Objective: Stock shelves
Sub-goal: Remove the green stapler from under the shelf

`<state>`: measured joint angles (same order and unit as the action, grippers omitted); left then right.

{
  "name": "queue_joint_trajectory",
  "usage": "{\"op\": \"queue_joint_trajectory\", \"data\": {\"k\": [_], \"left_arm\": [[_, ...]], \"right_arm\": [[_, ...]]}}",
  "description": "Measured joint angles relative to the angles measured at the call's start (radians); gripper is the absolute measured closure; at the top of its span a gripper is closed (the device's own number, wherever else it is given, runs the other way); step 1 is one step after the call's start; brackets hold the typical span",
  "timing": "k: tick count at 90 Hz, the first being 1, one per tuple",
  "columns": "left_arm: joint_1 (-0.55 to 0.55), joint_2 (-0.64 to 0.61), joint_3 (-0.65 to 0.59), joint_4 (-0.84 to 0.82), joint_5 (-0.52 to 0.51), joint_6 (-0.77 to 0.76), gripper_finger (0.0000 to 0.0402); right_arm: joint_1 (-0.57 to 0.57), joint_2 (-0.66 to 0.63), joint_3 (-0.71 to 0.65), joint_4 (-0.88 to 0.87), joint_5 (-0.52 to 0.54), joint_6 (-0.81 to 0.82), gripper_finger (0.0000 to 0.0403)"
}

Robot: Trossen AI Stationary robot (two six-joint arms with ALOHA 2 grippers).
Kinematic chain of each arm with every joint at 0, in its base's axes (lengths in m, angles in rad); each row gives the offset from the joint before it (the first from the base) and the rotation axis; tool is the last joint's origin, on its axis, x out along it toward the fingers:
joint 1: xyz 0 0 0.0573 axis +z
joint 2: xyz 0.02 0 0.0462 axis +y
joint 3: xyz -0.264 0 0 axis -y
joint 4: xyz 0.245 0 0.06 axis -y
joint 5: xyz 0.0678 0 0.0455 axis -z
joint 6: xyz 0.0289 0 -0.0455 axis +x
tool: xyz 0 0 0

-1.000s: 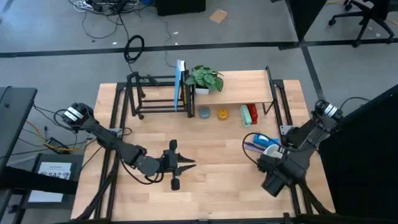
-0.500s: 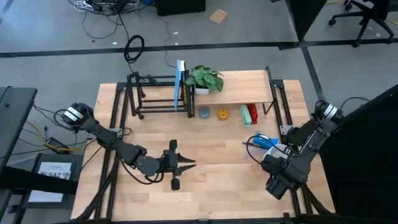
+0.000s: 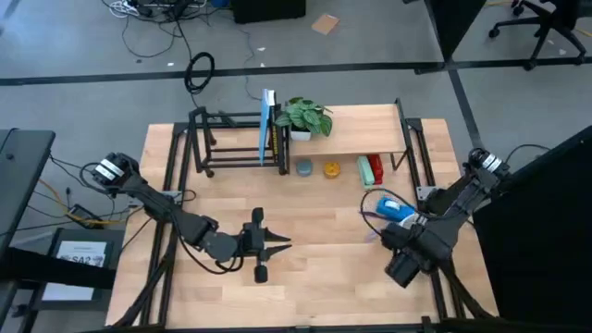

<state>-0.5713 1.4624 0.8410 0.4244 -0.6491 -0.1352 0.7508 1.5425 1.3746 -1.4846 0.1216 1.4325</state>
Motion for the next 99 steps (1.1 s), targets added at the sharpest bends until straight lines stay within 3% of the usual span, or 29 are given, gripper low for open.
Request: {"op": "queue_joint_trajectory", "data": {"k": [14,22,33,58,74,99], "left_arm": [[0.000,0.000,0.000,0.000,0.000,0.000,0.0360],[0.000,0.000,0.000,0.000,0.000,0.001,0.0360],[0.000,0.000,0.000,0.000,0.000,0.001,0.0360],[0.000,0.000,0.000,0.003,0.057,0.001,0.0360],[0.000,0.000,0.000,0.003,0.057,0.002,0.0360],[0.000,0.000,0.000,0.004,0.056,0.003,0.0360]], "right_arm": [[-0.100,0.012,-0.005,0.164,0.354,-0.026,0.0173],[-0.204,0.024,-0.039,0.191,0.445,0.081,0.0174],[-0.331,0.055,-0.104,0.194,0.455,0.102,0.0159],[-0.529,0.042,-0.354,0.263,0.399,0.104,0.0080],[-0.663,0.041,-0.458,0.463,0.374,-0.019,0.0087],[-0.816,0.040,-0.517,0.573,0.319,-0.147,0.0107]]}}
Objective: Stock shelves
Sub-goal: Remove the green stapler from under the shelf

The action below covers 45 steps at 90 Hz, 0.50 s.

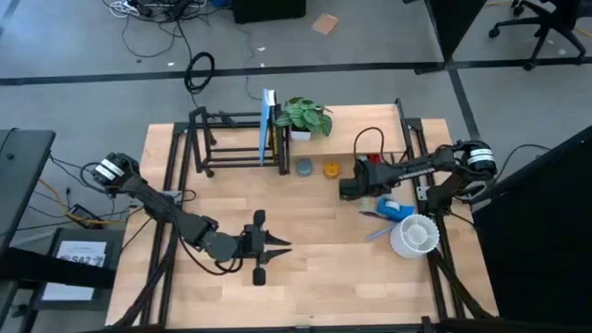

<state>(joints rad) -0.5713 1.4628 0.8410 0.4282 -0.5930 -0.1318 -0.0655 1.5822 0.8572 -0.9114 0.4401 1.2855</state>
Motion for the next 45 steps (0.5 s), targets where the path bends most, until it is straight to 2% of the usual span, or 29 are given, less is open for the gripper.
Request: {"op": "queue_joint_trajectory", "data": {"k": [13,45], "left_arm": [[0.000,0.000,0.000,0.000,0.000,0.000,0.0360],[0.000,0.000,0.000,-0.001,-0.003,0.000,0.0360]], "right_arm": [[-0.046,0.000,-0.042,0.106,-0.028,-0.055,0.0108],[-0.091,0.000,-0.054,0.111,-0.022,-0.114,0.0108]]}}
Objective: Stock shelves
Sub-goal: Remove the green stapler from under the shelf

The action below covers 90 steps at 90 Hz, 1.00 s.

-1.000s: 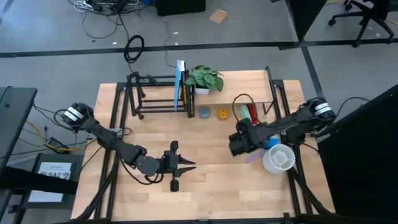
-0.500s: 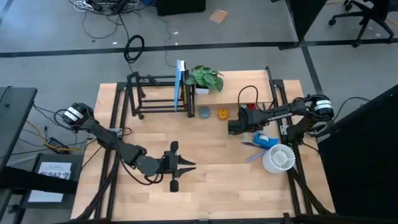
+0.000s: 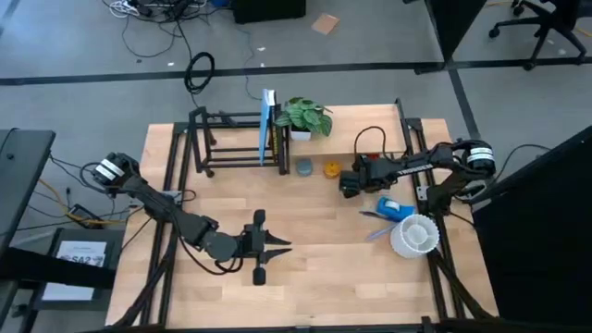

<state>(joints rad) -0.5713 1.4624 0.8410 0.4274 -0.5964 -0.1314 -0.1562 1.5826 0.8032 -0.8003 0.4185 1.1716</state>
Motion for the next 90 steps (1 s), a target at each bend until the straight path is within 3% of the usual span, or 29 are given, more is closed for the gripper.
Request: {"op": "queue_joint_trajectory", "data": {"k": [15,27,38,58,71,90], "left_arm": [[0.002,0.000,0.000,0.000,0.000,0.000,0.0360],[0.002,0.000,0.000,0.000,0.000,0.000,0.0360],[0.002,0.000,0.000,0.000,0.000,0.000,0.0360],[0.002,0.000,0.000,-0.001,0.000,0.000,0.0360],[0.002,0.000,0.000,-0.001,0.000,0.000,0.0360],[0.002,0.000,0.000,-0.001,0.000,0.000,0.0360]], "right_arm": [[-0.017,0.000,0.000,0.005,0.002,-0.029,0.0112],[-0.030,0.000,0.000,0.026,-0.001,-0.045,0.0140],[-0.040,0.000,0.000,0.027,-0.005,-0.048,0.0191],[-0.034,0.000,0.002,0.016,-0.015,-0.048,0.0324],[0.036,0.000,0.036,-0.046,-0.063,-0.061,0.0321],[0.236,0.001,0.191,-0.232,-0.157,-0.067,0.0321]]}}
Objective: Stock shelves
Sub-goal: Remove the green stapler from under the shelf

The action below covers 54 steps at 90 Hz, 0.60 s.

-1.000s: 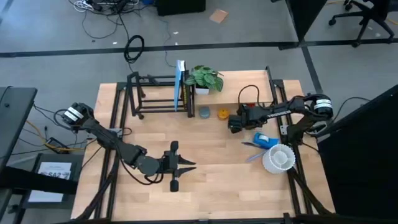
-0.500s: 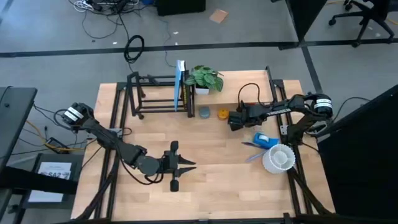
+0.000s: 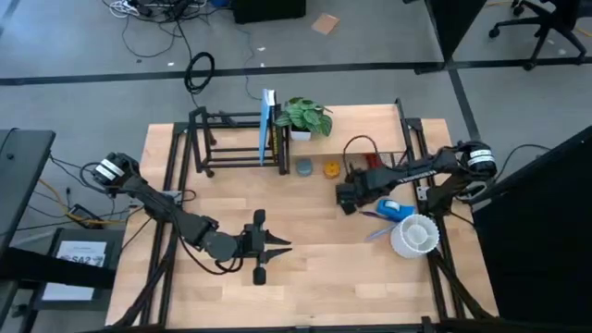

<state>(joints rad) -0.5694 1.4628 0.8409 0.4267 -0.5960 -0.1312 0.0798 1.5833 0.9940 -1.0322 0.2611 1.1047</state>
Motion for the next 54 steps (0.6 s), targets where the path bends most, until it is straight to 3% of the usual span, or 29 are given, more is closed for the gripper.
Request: {"op": "queue_joint_trajectory", "data": {"k": [15,36,54], "left_arm": [[0.000,0.000,0.000,0.000,0.000,0.000,0.0360],[0.000,0.000,0.000,0.001,0.000,0.000,0.0360],[0.000,0.000,0.000,0.001,0.001,0.000,0.0360]], "right_arm": [[0.187,0.000,0.113,-0.010,-0.118,-0.044,0.0321],[0.472,0.007,0.137,0.198,-0.278,-0.131,0.0321],[0.689,0.018,0.137,0.073,-0.421,-0.060,0.0322]]}}
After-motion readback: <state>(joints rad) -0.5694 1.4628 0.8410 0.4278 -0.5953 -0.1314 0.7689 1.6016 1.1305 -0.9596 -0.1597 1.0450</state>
